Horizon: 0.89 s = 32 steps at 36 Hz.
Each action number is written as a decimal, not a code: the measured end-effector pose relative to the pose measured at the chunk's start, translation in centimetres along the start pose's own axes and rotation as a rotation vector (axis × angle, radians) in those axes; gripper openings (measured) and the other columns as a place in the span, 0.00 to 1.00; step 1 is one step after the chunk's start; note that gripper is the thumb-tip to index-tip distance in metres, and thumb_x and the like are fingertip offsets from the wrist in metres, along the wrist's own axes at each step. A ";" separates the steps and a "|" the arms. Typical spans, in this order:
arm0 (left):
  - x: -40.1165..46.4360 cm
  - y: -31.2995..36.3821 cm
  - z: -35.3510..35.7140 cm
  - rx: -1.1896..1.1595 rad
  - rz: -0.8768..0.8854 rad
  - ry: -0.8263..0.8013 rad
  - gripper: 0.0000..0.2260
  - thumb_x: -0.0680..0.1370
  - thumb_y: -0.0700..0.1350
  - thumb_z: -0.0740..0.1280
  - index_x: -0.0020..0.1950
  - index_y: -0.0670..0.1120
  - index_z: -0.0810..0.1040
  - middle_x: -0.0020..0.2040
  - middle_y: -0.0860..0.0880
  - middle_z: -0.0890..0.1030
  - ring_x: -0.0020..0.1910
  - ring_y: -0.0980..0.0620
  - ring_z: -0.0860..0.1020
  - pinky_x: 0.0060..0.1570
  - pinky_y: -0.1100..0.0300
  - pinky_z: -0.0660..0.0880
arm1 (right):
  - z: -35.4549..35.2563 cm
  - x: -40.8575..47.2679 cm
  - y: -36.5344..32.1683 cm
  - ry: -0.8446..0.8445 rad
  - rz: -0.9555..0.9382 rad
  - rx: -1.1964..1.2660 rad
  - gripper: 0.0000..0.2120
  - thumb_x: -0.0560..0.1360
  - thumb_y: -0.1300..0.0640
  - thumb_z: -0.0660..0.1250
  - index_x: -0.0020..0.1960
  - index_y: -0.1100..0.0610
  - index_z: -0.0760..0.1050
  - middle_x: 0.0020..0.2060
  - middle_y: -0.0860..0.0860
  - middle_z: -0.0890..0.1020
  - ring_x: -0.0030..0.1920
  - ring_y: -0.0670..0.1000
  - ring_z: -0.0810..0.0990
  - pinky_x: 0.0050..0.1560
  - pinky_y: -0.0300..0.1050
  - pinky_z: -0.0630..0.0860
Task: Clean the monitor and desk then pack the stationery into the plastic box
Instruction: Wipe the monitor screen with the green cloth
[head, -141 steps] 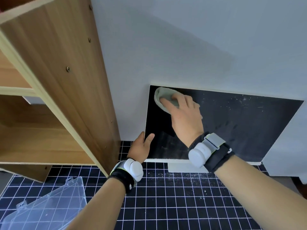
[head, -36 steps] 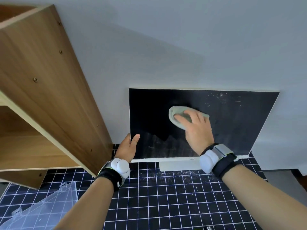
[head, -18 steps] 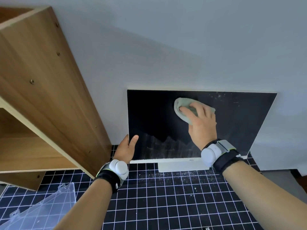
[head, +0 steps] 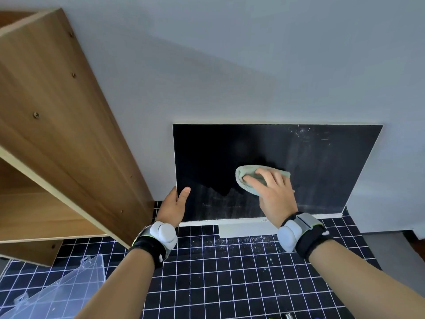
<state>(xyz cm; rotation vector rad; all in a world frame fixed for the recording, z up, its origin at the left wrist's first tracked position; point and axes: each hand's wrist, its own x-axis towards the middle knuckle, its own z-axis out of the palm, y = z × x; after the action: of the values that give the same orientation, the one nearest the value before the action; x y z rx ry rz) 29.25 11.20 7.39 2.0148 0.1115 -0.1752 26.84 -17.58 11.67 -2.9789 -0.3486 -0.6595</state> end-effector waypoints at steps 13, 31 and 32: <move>0.0 -0.1 0.0 0.001 -0.019 0.003 0.22 0.82 0.59 0.57 0.72 0.48 0.71 0.69 0.55 0.74 0.71 0.52 0.70 0.68 0.61 0.62 | -5.8 7.3 3.1 0.210 -0.002 -0.037 0.32 0.65 0.72 0.67 0.64 0.46 0.76 0.60 0.52 0.75 0.60 0.58 0.71 0.55 0.58 0.70; -0.1 0.0 0.1 0.022 -0.044 0.011 0.24 0.82 0.60 0.56 0.74 0.49 0.69 0.72 0.53 0.73 0.73 0.51 0.68 0.70 0.59 0.62 | -0.3 -0.6 1.3 0.020 0.104 0.089 0.34 0.64 0.73 0.70 0.65 0.47 0.75 0.61 0.50 0.73 0.58 0.57 0.70 0.50 0.57 0.75; -0.1 0.1 0.0 0.021 -0.037 0.012 0.24 0.82 0.59 0.56 0.74 0.49 0.68 0.72 0.53 0.73 0.73 0.51 0.68 0.70 0.60 0.61 | -0.1 -1.0 1.3 0.006 0.096 0.089 0.35 0.64 0.73 0.70 0.65 0.47 0.75 0.60 0.50 0.73 0.57 0.57 0.70 0.50 0.57 0.75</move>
<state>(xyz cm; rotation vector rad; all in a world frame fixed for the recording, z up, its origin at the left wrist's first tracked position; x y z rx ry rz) 29.17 11.12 7.50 2.0358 0.1552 -0.1883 26.25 -19.02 11.34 -2.8880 -0.2258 -0.6253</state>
